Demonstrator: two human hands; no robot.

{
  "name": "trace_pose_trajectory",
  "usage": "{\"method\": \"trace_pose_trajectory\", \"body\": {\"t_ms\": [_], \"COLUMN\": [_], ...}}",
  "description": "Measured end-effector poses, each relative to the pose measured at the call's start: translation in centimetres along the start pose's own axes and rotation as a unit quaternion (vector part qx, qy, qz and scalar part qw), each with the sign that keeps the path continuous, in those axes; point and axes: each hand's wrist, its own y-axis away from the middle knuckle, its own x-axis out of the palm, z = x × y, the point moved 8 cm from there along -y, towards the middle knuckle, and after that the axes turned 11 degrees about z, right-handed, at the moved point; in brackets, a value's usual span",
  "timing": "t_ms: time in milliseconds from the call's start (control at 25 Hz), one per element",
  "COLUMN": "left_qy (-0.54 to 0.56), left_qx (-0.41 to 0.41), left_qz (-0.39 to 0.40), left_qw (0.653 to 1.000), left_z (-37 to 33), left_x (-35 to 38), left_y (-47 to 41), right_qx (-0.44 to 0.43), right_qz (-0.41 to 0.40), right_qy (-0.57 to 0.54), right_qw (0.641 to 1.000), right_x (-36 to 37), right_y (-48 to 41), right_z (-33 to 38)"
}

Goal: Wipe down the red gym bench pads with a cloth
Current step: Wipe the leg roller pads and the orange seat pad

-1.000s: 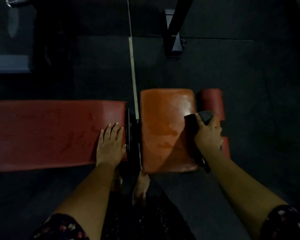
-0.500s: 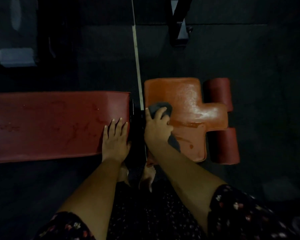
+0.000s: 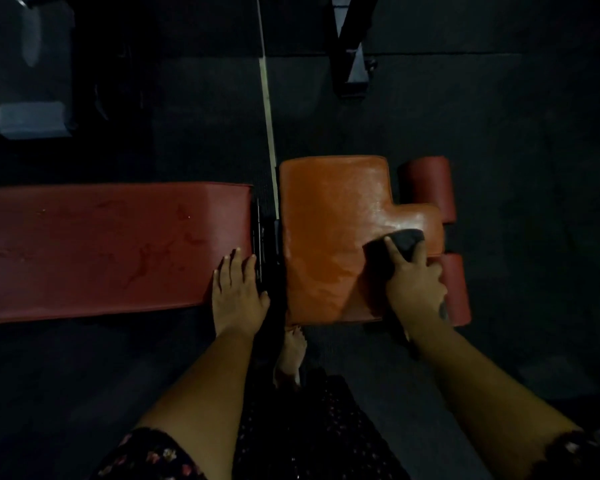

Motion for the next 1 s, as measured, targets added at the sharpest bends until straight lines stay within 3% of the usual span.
{"method": "trace_pose_trajectory", "body": {"t_ms": [120, 280, 440, 520, 600, 800, 880, 1000], "left_qy": [-0.041, -0.092, -0.097, -0.068, -0.048, -0.024, -0.026, -0.067], "left_qx": [0.011, -0.007, 0.006, -0.001, 0.001, 0.014, -0.001, 0.007], "left_qz": [0.046, 0.045, 0.048, 0.041, 0.032, -0.015, -0.015, 0.000], "left_qw": [0.998, 0.995, 0.994, 0.997, 0.998, 0.999, 1.000, 0.998], "left_z": [-1.0, 0.7, 1.6, 1.7, 1.7, 2.4, 3.2, 3.4], "left_x": [0.6, 0.0, 0.2, 0.2, 0.3, 0.1, -0.2, -0.1], "left_y": [-0.1, -0.1, -0.1, -0.1, -0.2, 0.2, 0.1, 0.2], "right_qx": [0.041, 0.003, -0.095, -0.173, -0.211, -0.286, -0.249, -0.126], "right_qz": [0.038, 0.011, -0.061, -0.094, -0.074, -0.088, -0.098, -0.052], "right_qy": [-0.093, -0.108, 0.029, 0.147, 0.234, 0.261, 0.227, 0.123], "right_qw": [0.994, 0.994, 0.993, 0.970, 0.946, 0.918, 0.936, 0.983], "right_x": [2.3, 3.3, 3.3, 4.1, 5.7, 6.2, 4.8, 4.0], "right_y": [1.0, 3.3, 4.8, 5.5, 5.6, 6.4, 5.3, 3.8], "right_z": [-0.9, 6.2, 14.6, 18.3, 19.8, 15.5, 11.2, 3.7]}}
